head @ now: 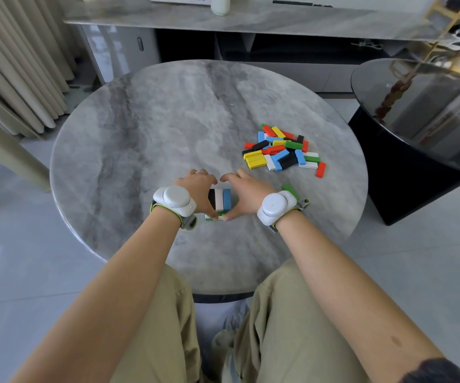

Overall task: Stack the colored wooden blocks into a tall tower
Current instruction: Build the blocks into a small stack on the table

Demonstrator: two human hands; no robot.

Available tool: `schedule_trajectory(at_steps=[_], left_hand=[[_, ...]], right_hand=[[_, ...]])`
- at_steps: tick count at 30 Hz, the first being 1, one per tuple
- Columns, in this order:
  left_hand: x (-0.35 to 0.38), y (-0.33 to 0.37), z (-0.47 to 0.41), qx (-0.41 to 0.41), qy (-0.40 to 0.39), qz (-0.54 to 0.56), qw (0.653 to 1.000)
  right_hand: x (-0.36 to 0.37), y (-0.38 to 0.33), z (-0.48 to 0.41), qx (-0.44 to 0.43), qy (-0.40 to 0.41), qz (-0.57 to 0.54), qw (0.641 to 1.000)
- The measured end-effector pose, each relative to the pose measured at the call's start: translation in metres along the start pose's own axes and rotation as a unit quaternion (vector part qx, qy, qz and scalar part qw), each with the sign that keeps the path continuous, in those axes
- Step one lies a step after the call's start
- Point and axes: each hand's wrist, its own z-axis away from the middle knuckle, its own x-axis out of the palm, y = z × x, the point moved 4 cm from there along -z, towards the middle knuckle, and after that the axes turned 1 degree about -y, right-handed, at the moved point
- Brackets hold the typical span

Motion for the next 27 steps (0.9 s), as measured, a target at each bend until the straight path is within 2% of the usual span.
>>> schedule_trajectory(at_steps=[7,27], left_hand=[[0.005,0.0,-0.005,-0.003,-0.028,-0.005,1.0],[0.007,0.003,-0.008,-0.006,-0.026,-0.013,1.0]], right_hand=[[0.005,-0.007,-0.007,-0.014,-0.008,0.041,0.999],[0.005,-0.011,-0.009,-0.008,-0.009,0.05,0.999]])
